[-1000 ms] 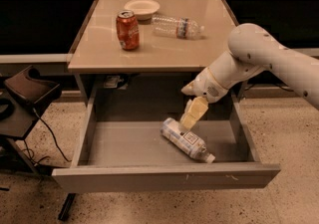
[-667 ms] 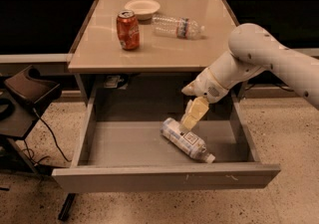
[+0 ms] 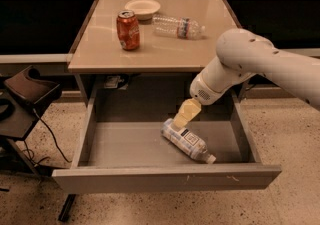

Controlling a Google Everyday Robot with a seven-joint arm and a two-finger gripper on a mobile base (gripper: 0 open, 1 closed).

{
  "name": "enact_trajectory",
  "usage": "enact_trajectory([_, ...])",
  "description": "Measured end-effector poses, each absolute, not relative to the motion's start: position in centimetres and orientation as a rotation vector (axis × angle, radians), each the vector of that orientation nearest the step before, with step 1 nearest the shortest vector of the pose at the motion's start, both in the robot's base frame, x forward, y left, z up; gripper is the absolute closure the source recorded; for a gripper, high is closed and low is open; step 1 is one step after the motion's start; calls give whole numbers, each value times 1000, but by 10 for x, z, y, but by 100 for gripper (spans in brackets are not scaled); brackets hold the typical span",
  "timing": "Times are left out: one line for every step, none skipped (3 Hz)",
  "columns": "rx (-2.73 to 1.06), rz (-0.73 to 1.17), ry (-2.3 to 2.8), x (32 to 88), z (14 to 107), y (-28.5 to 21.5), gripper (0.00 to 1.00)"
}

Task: Pick blue plastic bottle from top drawer and place on counter

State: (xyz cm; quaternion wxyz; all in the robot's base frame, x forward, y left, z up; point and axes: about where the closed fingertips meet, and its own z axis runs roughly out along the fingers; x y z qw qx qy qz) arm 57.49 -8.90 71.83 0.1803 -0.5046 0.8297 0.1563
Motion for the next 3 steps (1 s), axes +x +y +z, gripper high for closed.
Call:
enact_trajectory([-1334, 362, 2383, 586, 709, -94, 0])
enact_trajectory([-1347, 405, 2419, 581, 688, -83, 0])
enact_trajectory([-1333, 375, 2520, 566, 647, -72, 0])
